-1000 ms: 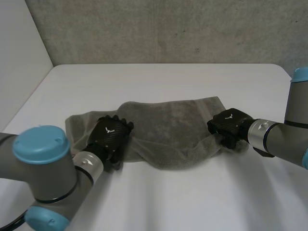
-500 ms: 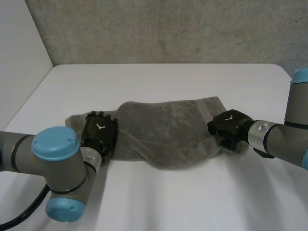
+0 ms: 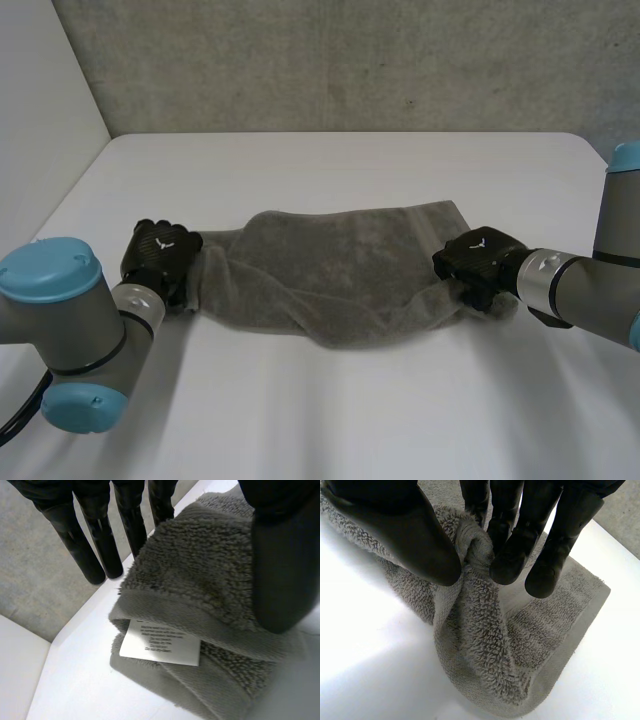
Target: Fold the towel.
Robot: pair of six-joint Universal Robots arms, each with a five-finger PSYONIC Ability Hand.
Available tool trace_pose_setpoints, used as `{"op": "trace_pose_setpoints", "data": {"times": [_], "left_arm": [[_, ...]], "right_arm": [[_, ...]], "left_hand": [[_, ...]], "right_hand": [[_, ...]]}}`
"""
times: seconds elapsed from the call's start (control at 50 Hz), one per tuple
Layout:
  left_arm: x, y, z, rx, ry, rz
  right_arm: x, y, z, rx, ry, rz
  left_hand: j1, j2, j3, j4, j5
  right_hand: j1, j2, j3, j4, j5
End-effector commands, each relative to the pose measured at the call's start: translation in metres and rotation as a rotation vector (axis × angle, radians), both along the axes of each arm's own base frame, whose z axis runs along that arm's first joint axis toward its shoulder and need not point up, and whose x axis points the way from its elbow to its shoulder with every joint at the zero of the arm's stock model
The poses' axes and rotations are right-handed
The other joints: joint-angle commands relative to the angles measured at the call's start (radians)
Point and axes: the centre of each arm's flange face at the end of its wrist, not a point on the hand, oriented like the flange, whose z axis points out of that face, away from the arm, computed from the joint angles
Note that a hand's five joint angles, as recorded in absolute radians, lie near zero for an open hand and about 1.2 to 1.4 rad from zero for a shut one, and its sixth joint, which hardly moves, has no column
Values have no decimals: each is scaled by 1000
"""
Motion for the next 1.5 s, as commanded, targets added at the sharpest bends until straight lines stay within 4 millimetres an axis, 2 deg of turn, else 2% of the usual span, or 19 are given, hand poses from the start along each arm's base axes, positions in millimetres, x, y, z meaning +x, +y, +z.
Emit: {"op": "trace_pose_setpoints", "data": {"times": [0.02,0.2,0.32,0.52,0.76,1.0,1.06,1.12,1.14,1.16,1.18,1.28,1.32,1.34,1.38,1.4,1.44,1.48,1.5], "left_arm": [[0,4,11,-23,18,-11],[1,10,13,-24,20,-12],[1,25,8,9,10,-27],[-8,53,11,20,18,-78],[-12,56,3,36,9,-89],[-21,70,0,40,8,-135],[-22,67,-2,26,10,-134],[-22,56,-6,-3,9,-118],[-22,56,-6,-3,9,-118],[-21,51,-5,-14,13,-108],[-18,45,-3,-24,17,-92],[-8,30,8,-50,33,-50],[1,21,36,-129,67,-17],[1,21,36,-129,67,-17],[17,11,63,-200,103,39],[17,11,63,-200,103,39],[29,4,83,-238,162,79],[32,3,92,-242,189,88],[32,3,92,-242,189,88]], "right_arm": [[0,-2,1,-14,-3,-6],[-1,-2,0,-12,-2,-8],[-1,-2,0,-11,-2,-8],[-1,-2,-1,-9,-3,-7],[-1,-1,-3,-2,-1,-5],[-1,-1,-4,-1,-1,-1],[-1,-1,-6,5,0,-3],[-1,-1,-7,8,1,-3],[-1,-1,-7,8,1,-3],[-1,-1,-7,6,1,-3],[-1,-1,-6,5,0,-5],[-1,-3,-3,-4,-4,-8],[-2,-6,7,-37,-13,-23],[-2,-6,7,-37,-13,-23],[-9,-12,33,-99,-39,-63],[-9,-12,33,-99,-39,-64],[-16,-16,47,-132,-50,-90],[-27,-19,67,-180,-77,-119],[-27,-19,67,-180,-77,-119]], "left_hand": [[-4,5,1,-1,-167],[-86,-77,-81,-83,-249],[-89,-80,-84,-86,-252],[-297,-288,-292,-295,-461],[-297,-288,-292,-295,-461],[-271,-262,-266,-268,-435],[-124,-115,-119,-121,-288],[385,393,389,387,221],[387,396,392,389,223],[576,585,581,578,412],[711,720,716,714,547],[712,721,717,715,549],[712,721,717,715,549],[712,721,717,715,549],[712,721,717,715,549],[712,721,717,715,549],[712,721,717,715,549],[712,721,717,715,549],[712,721,717,715,549]], "right_hand": [[108,97,61,59,79],[108,97,61,59,79],[108,97,61,59,79],[108,97,61,59,79],[108,97,61,59,79],[108,97,61,59,79],[108,97,61,59,79],[108,97,61,59,79],[108,97,61,59,79],[108,97,61,59,79],[108,97,61,59,79],[108,97,61,59,79],[108,97,61,59,79],[108,97,61,59,79],[108,97,61,59,79],[108,97,61,59,79],[108,97,61,59,79],[108,97,61,59,79],[108,97,61,59,79]]}}
